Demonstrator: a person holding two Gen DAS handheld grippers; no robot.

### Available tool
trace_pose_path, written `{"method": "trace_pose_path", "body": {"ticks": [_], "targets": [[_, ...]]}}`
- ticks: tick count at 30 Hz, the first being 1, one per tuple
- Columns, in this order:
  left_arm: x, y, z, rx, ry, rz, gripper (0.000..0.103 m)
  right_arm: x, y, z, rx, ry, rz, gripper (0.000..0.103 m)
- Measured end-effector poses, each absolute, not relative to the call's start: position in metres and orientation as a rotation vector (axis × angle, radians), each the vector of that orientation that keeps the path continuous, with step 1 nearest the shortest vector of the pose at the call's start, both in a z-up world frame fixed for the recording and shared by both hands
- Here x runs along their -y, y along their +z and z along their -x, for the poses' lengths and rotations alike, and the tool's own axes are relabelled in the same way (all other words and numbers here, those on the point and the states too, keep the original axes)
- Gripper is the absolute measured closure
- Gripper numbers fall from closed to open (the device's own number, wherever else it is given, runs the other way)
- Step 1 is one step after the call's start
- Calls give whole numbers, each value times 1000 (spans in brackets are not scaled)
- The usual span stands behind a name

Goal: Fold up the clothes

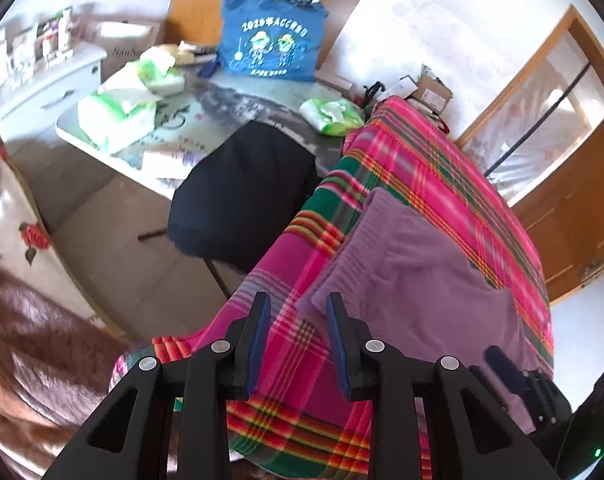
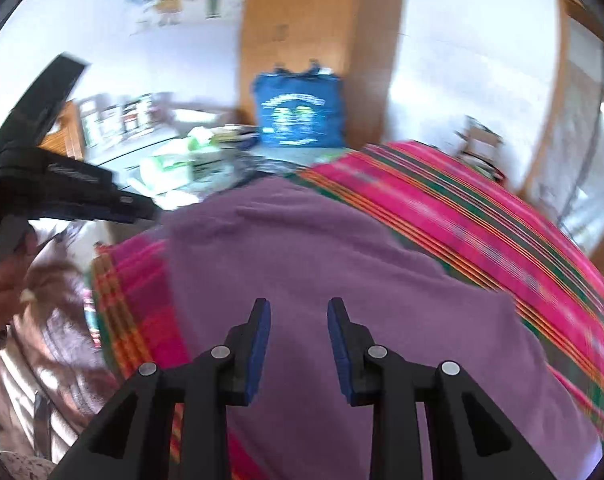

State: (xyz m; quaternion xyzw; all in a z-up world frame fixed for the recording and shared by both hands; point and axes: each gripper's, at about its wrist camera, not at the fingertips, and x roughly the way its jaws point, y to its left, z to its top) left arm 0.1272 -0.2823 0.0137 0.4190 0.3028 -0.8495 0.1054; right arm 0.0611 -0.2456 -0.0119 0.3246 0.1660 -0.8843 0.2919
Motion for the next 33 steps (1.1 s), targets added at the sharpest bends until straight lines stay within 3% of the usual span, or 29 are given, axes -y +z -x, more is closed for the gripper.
{"method": "trace_pose_path", "body": {"ticks": [10, 11, 13, 14, 29, 33], "targets": [[303, -4, -128, -1084, -2439, -1287, 73, 320, -27, -58, -512, -2190, -845, 73], [305, -5, -129, -1088, -2433, -1283, 73, 325, -29, -58, -525, -2185, -844, 70], [307, -6, -129, -1090, -2424, -1280, 73, 333, -32, -60, -549, -2181, -833, 48], [308, -7, -129, -1092, -2423, -1282, 73, 336, -33, -61, -558, -2184, -825, 46], [315, -10, -128, -1170, -2408, -1307, 74, 363, -48, -58, -701, -2245, -865, 47], [317, -8, -123, -1164, -2407, -1308, 74, 363, -49, -60, -708, -2237, -856, 54]]}}
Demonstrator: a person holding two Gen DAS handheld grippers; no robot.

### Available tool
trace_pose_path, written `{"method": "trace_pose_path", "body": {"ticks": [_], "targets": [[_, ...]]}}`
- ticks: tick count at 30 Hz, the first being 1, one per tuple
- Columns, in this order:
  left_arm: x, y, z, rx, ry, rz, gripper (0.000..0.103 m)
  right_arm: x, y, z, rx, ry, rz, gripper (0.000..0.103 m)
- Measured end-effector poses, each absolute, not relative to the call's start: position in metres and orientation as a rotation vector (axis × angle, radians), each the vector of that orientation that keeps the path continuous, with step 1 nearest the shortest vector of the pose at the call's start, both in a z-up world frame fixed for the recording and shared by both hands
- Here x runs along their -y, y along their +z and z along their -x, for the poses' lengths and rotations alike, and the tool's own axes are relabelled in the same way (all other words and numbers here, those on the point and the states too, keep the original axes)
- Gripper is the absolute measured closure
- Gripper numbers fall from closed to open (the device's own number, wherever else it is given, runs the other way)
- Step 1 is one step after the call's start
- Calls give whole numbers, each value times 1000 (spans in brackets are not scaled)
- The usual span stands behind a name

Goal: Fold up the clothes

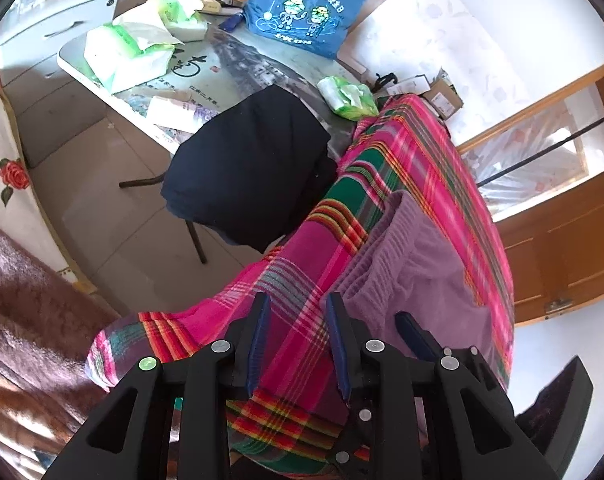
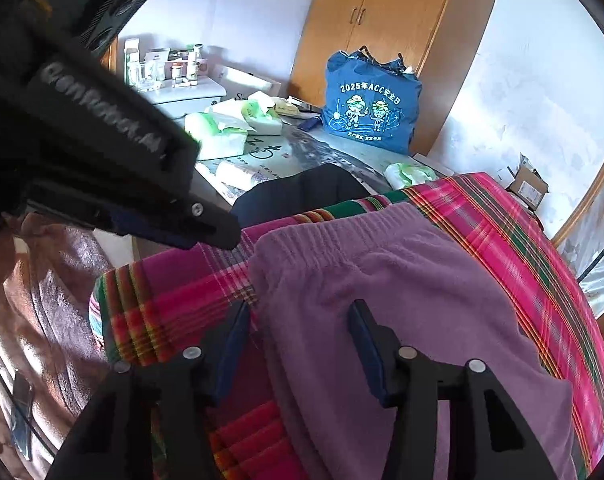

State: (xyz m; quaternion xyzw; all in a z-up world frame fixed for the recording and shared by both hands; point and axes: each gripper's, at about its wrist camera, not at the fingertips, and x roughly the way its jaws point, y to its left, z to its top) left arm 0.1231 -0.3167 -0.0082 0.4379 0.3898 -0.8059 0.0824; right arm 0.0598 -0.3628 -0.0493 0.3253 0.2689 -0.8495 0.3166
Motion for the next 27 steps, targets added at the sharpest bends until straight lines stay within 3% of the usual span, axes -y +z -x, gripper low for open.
{"method": "trace_pose_path", "body": {"ticks": [2, 4, 8, 17, 18, 19, 20, 24, 27], "targets": [[318, -9, -119, -1185, -2402, -1326, 74, 364, -50, -61, -726, -2234, -845, 58], [319, -9, -118, -1199, -2401, -1324, 74, 364, -50, -62, -743, -2239, -835, 76], [321, -11, -115, -1216, -2385, -1337, 73, 363, -48, -63, -747, -2249, -810, 89], [327, -18, -103, -1414, -2338, -1371, 73, 348, -36, -64, -653, -2285, -777, 95], [328, -18, -101, -1438, -2333, -1370, 69, 346, -35, -64, -645, -2290, -773, 96], [329, -18, -99, -1460, -2333, -1365, 57, 343, -34, -64, -636, -2295, -772, 96], [330, -18, -96, -1513, -2327, -1370, 52, 341, -32, -65, -626, -2297, -771, 96], [332, -20, -82, -1713, -2295, -1403, 51, 333, -29, -65, -608, -2310, -767, 96], [329, -17, -72, -1660, -2300, -1422, 48, 329, -28, -64, -596, -2321, -763, 97]]}}
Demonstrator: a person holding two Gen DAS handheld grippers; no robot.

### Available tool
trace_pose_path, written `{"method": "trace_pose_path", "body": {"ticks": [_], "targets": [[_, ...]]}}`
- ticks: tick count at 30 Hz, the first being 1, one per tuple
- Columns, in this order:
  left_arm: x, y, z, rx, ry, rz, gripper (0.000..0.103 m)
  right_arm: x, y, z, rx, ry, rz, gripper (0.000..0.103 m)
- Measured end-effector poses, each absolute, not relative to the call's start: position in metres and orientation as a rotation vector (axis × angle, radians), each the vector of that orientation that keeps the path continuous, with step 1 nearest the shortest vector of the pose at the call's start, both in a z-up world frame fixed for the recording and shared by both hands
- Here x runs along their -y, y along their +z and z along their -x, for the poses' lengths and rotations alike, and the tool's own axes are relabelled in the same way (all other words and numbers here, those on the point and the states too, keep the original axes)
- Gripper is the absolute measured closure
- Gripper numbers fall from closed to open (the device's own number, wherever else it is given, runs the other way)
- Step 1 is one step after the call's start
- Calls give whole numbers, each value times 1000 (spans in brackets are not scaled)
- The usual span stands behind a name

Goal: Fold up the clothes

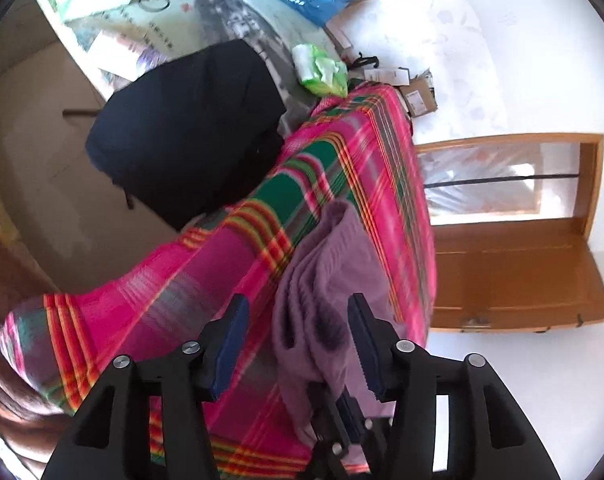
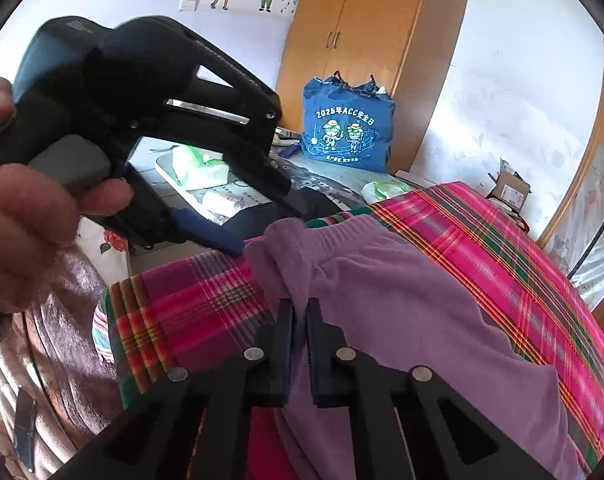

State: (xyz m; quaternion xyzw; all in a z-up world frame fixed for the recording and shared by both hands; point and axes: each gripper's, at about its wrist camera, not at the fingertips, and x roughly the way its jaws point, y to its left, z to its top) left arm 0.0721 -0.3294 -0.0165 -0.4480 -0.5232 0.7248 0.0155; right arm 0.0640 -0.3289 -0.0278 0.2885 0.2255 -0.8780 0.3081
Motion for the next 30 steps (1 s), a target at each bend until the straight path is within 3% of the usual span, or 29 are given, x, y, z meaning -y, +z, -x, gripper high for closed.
{"method": "trace_pose_path", "body": {"ticks": [21, 23, 25, 30], "targets": [[329, -25, -33, 1559, 2150, 1549, 47, 317, -29, -59, -535, -2295, -801, 99], [330, -25, -35, 1559, 2155, 1550, 47, 322, -31, -61, -549, -2273, -801, 93], [330, -24, -37, 1558, 2161, 1552, 47, 331, -34, -65, -596, -2256, -779, 78], [330, -24, -39, 1544, 2168, 1547, 47, 355, -42, -76, -767, -2250, -685, 70]]}}
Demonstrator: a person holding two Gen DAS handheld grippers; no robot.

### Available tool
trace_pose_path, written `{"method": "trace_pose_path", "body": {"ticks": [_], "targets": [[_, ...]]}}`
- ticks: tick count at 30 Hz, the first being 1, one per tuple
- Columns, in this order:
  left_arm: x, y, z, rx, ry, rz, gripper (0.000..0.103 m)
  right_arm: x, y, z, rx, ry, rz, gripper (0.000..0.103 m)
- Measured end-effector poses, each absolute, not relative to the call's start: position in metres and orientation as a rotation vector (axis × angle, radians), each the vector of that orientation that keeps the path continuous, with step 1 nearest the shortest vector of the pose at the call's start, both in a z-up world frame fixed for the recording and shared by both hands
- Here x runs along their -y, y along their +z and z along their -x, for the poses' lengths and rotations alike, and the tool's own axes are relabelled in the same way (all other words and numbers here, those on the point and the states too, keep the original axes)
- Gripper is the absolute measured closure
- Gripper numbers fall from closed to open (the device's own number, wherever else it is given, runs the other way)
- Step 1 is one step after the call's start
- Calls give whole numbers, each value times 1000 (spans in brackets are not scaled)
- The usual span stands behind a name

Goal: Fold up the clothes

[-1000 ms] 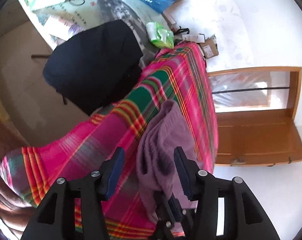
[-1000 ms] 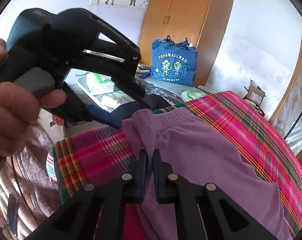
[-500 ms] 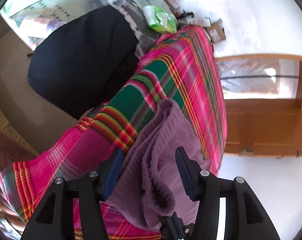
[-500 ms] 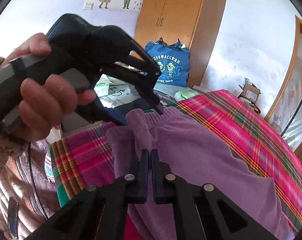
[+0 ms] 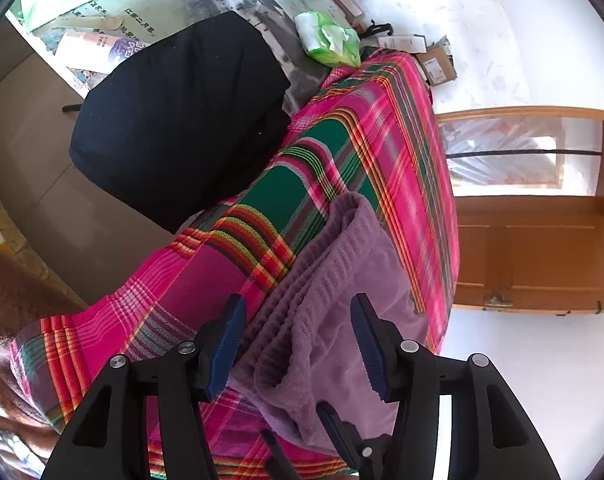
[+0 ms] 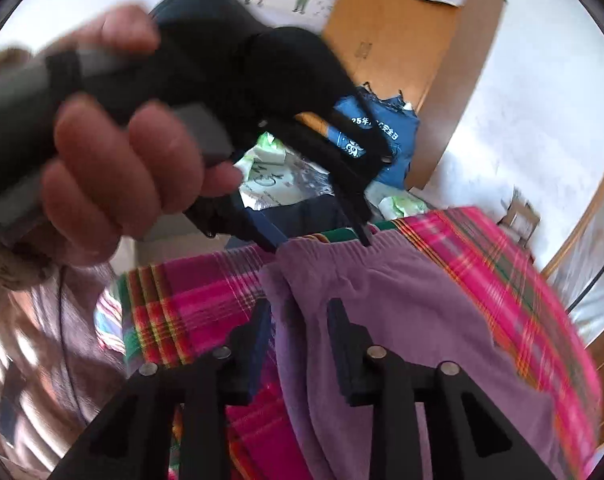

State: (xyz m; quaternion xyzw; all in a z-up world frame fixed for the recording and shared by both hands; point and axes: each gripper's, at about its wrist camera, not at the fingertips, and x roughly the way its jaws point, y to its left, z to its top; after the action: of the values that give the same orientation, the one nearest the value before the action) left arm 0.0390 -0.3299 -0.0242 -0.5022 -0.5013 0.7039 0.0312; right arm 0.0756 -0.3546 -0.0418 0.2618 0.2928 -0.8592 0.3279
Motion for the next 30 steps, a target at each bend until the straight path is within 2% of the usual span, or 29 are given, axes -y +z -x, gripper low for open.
{"method": "trace_pose_path", "body": {"ticks": [5, 18, 25, 30], "targets": [[332, -25, -38, 1543, 2153, 1541, 47, 373, -52, -72, -853, -2241, -706, 70], [356, -30, -42, 1670, 2121, 1470, 47, 390, -56, -62, -893, -2239, -706, 70], [361, -28, -45, 1677, 2145, 1482, 47, 389, -60, -55, -919, -2237, -724, 81], [362, -28, -45, 1672, 2140, 1488, 47, 375, -53, -54, -843, -2281, -706, 87]]}}
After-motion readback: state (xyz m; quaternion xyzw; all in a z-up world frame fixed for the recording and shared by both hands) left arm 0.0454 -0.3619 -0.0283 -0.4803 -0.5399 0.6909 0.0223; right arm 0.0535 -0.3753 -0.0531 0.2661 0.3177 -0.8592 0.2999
